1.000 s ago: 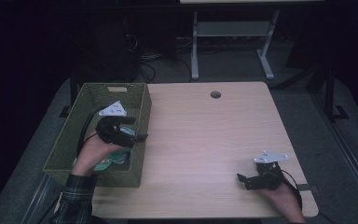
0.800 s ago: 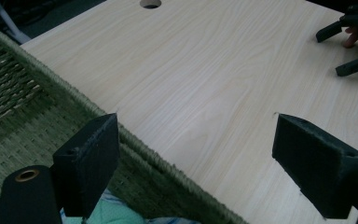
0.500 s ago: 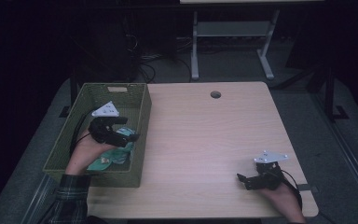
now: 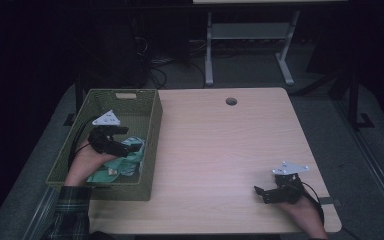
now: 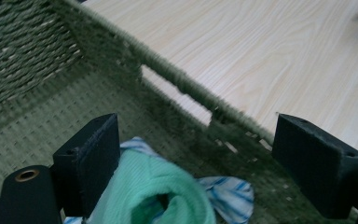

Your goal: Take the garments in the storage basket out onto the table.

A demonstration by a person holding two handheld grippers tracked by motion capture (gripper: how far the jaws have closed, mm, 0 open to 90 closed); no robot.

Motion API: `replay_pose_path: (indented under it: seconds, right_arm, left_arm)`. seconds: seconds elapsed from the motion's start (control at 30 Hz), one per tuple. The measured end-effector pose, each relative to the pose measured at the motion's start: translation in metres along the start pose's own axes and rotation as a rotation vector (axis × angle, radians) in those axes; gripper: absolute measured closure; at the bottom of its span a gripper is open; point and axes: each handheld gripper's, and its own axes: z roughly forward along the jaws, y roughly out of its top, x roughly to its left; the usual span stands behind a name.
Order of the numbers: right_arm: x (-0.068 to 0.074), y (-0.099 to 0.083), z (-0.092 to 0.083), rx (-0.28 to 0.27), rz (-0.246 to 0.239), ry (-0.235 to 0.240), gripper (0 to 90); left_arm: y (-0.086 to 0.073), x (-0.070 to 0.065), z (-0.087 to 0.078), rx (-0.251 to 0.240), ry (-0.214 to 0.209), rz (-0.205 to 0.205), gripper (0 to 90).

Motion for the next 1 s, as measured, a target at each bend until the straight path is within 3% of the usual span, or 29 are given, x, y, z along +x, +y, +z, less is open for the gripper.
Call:
replay_pose_path:
  seconds: [0.6,0.83,1.0]
  right_arm:
    - [0.0,0.0,0.0,-0.001,0.0,-0.001,3.7]
    - [0.0,0.0,0.0,-0.001,0.0,-0.001,3.7]
    - [0.0,0.0,0.0,0.0,0.0,-0.001,3.7]
  left_arm:
    - [-0.027,0.025,-0.008,0.055,0.06,-0.021,14.3]
    - [-0.039,0.031,-0.005,0.107,0.056,-0.037,14.3]
    - [-0.044,0.032,-0.003,0.123,0.03,-0.042,14.3]
